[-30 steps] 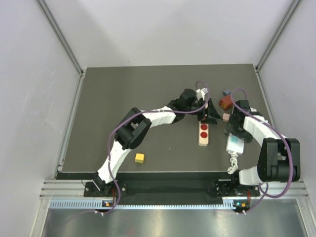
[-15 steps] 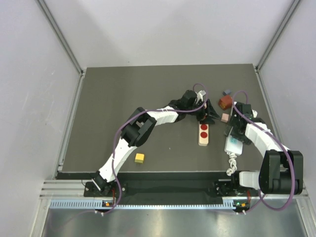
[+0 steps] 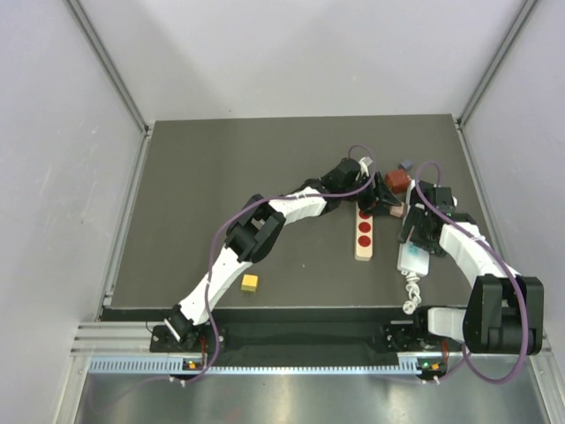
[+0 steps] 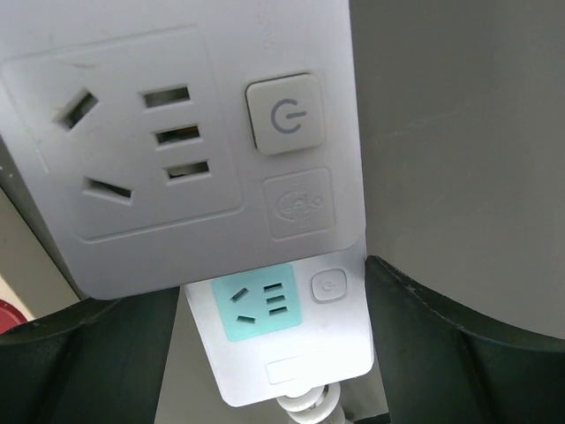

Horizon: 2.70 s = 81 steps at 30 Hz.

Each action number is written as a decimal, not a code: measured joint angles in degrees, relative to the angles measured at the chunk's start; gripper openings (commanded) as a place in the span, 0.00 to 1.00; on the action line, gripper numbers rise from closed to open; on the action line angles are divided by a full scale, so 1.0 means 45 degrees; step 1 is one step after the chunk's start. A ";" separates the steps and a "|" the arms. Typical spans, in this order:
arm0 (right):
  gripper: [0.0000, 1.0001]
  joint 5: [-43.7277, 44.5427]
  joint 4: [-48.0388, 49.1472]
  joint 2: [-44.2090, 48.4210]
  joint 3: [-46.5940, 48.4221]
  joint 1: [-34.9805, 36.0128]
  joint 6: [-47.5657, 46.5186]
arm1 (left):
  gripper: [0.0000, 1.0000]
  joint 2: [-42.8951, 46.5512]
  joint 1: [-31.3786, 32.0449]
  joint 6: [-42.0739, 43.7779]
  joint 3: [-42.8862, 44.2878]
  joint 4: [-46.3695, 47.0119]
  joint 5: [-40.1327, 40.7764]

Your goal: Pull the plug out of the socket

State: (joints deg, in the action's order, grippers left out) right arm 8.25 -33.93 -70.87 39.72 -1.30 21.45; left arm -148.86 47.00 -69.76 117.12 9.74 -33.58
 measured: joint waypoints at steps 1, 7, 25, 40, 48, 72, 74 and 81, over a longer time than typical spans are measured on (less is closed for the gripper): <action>0.00 -0.0024 0.0039 0.0005 0.0000 0.0000 -0.0005 | 0.63 -0.0039 0.0005 0.0005 0.0068 -0.0044 0.0087; 0.00 -0.0233 0.0141 0.0092 0.0000 -0.0083 -0.0087 | 0.65 -0.0053 0.0083 0.0019 0.0165 -0.0316 0.0486; 0.00 -0.0826 0.0617 0.0631 -0.0165 -0.0253 -0.0165 | 0.64 -0.0340 0.0219 -0.0015 0.0811 -0.0743 0.1234; 0.29 -0.1316 0.0816 0.0903 -0.0253 -0.0398 0.0053 | 0.69 0.0529 0.0306 0.1428 -0.0257 -0.0758 0.1749; 0.81 -0.0476 -0.0214 0.0899 0.0165 -0.0321 0.0529 | 0.66 0.0981 0.0121 0.2458 -0.0588 -0.1433 0.1273; 0.82 0.0311 -0.2021 -0.1860 0.5178 -0.0330 -0.0005 | 0.00 0.3740 0.2851 0.2089 -0.5202 0.2807 -0.1234; 0.81 0.0593 -0.2283 -0.1962 0.5163 -0.0384 -0.0321 | 0.00 0.3381 0.3109 0.2030 -0.5192 0.3415 -0.0855; 0.79 0.0466 -0.2123 -0.2594 0.5149 -0.0262 -0.0437 | 0.00 0.2365 0.3036 0.1870 -0.5197 0.4250 0.0136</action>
State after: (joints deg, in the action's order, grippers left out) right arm 10.35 -43.48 -82.54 62.89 -2.48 19.49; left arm -138.21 60.66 -61.34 93.73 28.86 -32.97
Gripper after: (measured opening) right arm 0.796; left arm 0.012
